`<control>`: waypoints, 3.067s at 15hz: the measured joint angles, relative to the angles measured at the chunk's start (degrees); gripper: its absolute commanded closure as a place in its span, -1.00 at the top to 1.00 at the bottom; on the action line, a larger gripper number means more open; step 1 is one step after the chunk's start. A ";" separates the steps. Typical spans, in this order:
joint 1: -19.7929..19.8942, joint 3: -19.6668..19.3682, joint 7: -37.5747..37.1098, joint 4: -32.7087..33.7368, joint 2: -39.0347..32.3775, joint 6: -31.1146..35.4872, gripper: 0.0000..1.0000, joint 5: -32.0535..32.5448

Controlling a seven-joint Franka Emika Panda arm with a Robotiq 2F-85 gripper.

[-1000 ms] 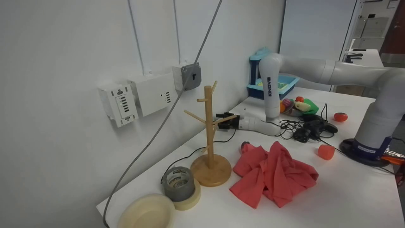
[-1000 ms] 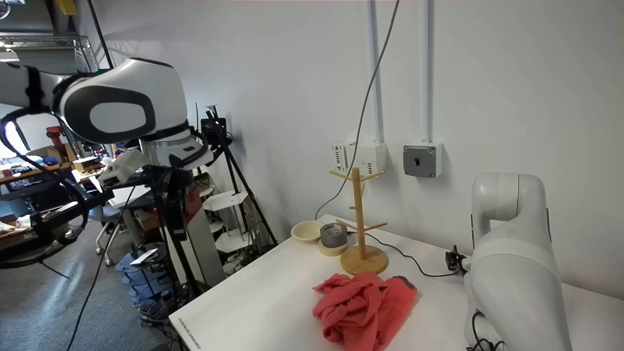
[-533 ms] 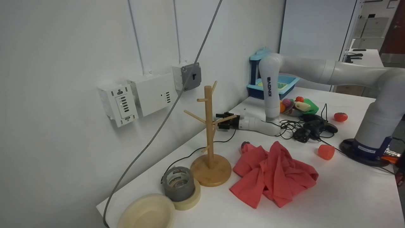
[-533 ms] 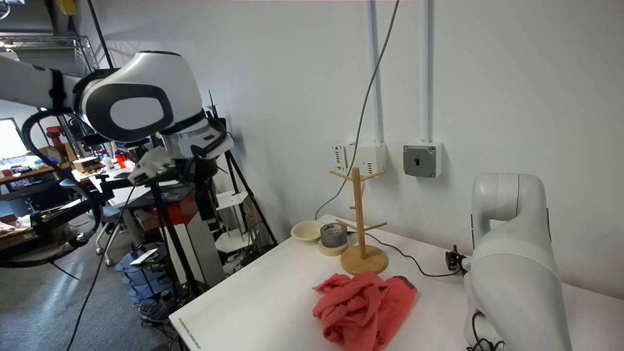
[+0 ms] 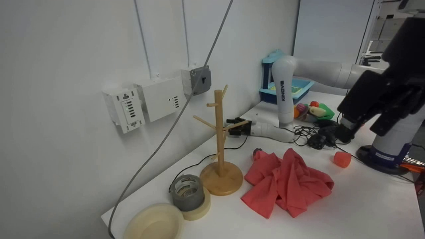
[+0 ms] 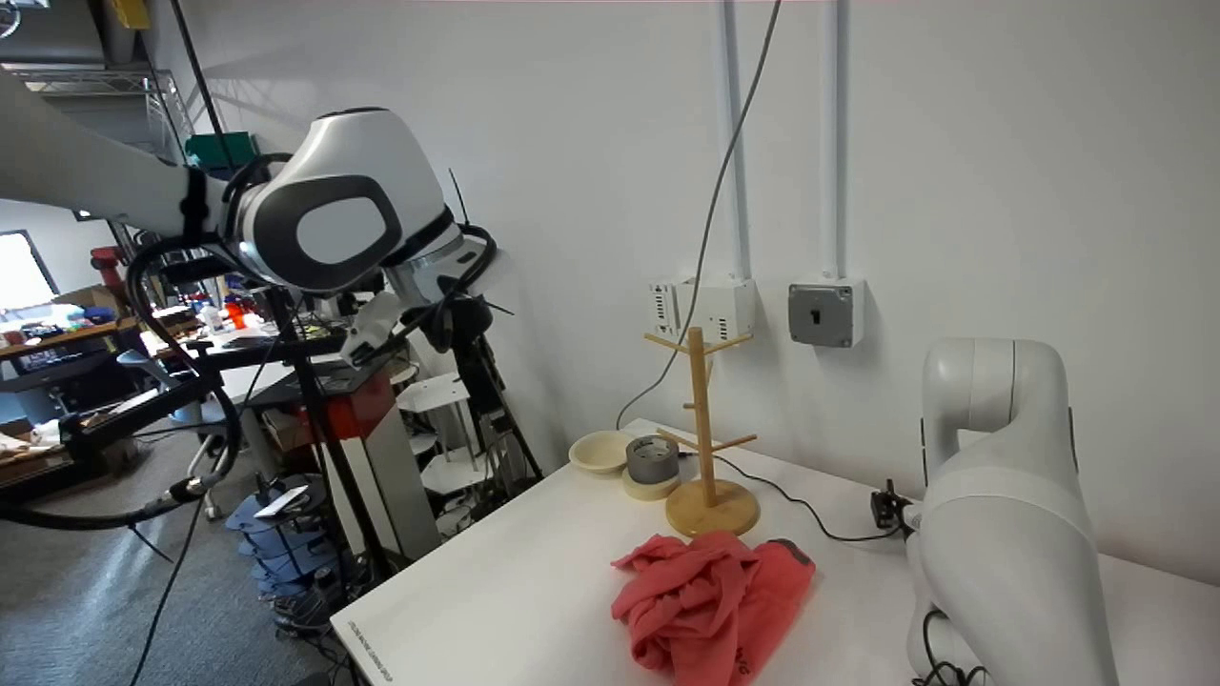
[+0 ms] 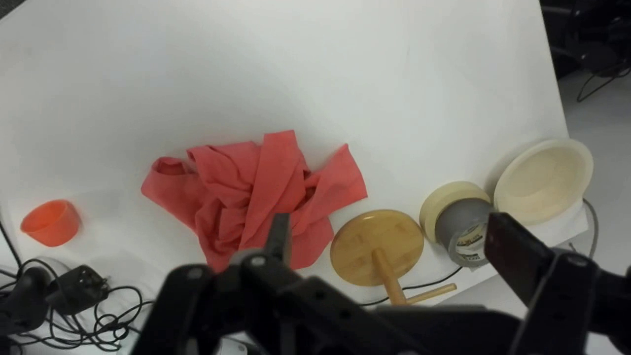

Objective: Spread out the sweatshirt

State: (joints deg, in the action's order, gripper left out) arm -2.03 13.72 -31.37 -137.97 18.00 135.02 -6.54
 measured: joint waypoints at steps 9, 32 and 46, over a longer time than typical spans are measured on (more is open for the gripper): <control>1.75 -1.10 -1.68 3.17 -6.36 3.16 1.00 3.57; 0.39 -4.75 -15.41 5.97 -23.38 14.46 1.00 12.53; -4.17 -10.92 -18.87 10.04 -33.09 15.07 1.00 12.85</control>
State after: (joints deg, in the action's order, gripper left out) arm -6.20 2.81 -50.25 -127.94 -15.09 150.09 6.31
